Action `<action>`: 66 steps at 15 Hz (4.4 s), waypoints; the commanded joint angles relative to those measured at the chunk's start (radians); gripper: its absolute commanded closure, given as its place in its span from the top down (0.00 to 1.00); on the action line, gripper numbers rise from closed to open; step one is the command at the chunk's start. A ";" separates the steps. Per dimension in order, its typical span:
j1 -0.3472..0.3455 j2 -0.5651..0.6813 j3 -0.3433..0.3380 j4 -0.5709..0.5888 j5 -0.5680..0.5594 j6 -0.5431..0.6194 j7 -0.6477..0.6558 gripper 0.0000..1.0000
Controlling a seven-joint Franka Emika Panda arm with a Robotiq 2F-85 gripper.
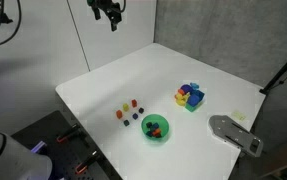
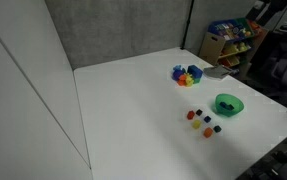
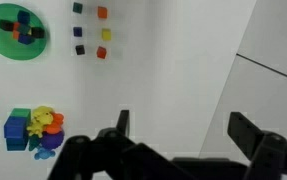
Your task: Put one small yellow block in the green bowl
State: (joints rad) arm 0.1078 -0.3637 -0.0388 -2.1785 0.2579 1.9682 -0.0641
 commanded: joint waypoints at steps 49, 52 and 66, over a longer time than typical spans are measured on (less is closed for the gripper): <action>0.050 0.769 0.006 -0.144 -0.374 0.720 0.370 1.00; 0.054 0.821 -0.002 -0.135 -0.365 0.750 0.370 1.00; 0.149 1.011 -0.058 -0.096 -0.319 0.997 0.359 0.72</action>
State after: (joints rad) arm 0.2210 0.6188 -0.0662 -2.2951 -0.0829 2.9354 0.2856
